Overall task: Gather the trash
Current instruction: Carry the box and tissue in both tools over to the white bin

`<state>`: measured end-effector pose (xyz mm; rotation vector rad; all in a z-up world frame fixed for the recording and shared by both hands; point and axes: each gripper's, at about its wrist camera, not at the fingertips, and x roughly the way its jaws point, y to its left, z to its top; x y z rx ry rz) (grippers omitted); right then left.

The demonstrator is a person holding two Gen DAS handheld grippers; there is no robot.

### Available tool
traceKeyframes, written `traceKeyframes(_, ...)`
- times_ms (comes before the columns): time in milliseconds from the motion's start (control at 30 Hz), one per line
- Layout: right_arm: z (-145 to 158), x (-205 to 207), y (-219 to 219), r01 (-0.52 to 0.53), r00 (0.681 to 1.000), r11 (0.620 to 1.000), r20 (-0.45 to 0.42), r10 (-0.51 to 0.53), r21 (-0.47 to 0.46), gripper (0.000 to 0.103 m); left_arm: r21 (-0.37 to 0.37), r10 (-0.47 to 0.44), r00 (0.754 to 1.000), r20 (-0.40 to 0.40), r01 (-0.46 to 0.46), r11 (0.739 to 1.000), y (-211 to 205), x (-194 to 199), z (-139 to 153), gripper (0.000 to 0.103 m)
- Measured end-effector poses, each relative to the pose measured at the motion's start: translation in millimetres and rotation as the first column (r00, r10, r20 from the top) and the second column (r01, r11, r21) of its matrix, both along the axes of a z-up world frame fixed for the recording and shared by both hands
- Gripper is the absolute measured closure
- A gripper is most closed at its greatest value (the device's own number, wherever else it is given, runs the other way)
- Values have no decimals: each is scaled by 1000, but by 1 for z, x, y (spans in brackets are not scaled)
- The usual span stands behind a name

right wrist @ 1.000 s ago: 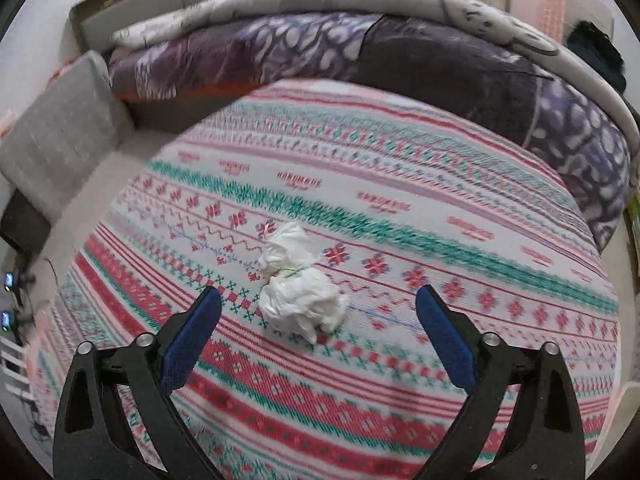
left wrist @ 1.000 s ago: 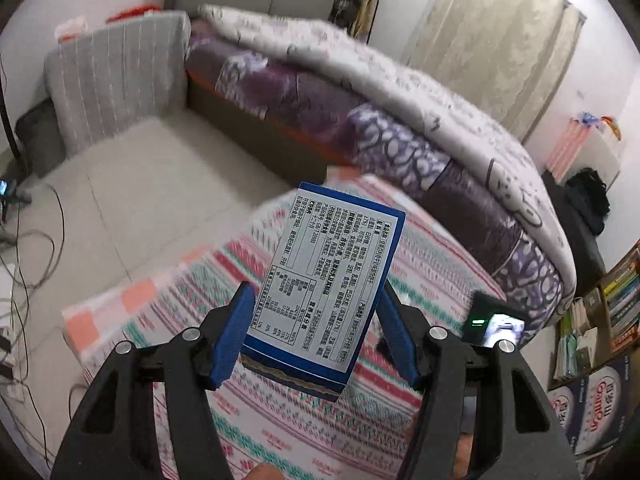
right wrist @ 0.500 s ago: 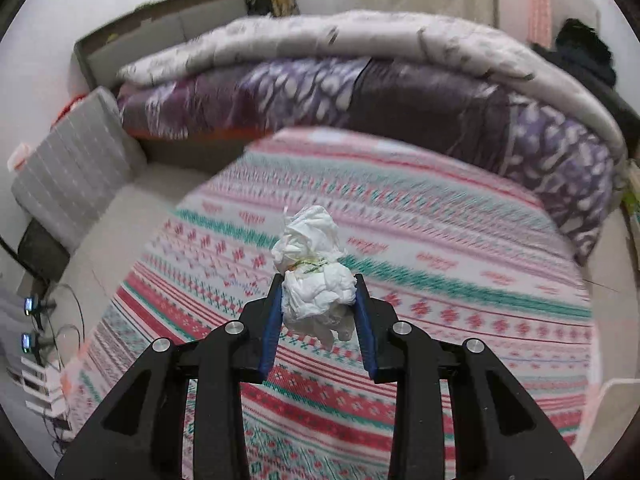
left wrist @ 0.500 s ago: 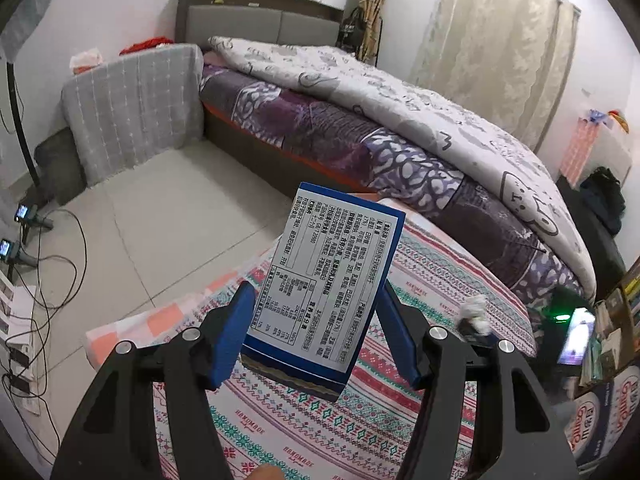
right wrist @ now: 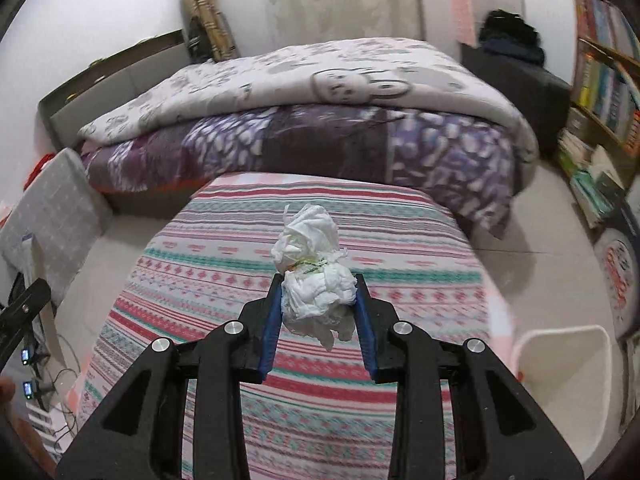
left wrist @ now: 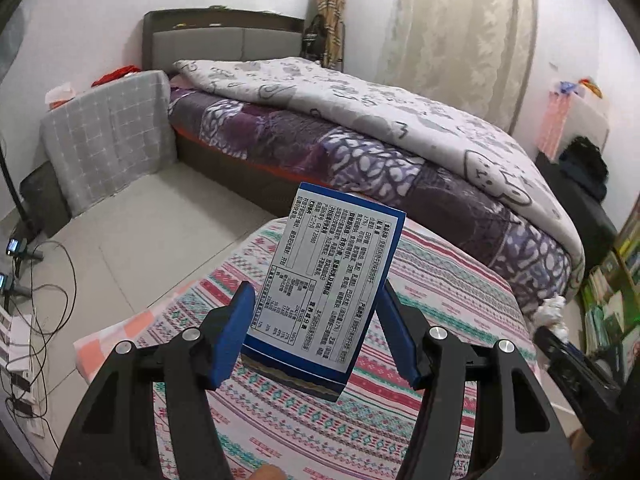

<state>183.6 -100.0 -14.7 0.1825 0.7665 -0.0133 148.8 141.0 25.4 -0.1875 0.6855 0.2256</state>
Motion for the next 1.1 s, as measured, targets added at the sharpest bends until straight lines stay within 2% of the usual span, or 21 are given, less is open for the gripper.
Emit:
traceKeyframes(300,-4,-43,-55,94,995,995,23,-95,12,71,56,-89,996,18,88,995,-56,-7,-6,42)
traceKeyframes(500,-9,-54,-92,150,988,987,24,-152,48,71,100,-150,988,34,146,984,-97,-13,-10,42)
traceKeyframes(667,3,-66,-123,200,977,977,60,-205,78,71,125,-206,977,53,198,972,-133,-18,-8,42)
traceKeyframes(933,5,-85,-169,295,952,949,56,-302,110,70,160,-299,952,69,285,945,-181,-29,-8,42)
traceKeyframes(1100,3,-99,-191,344,935,931,47,-352,125,70,153,-341,938,66,328,932,-206,-33,-8,42)
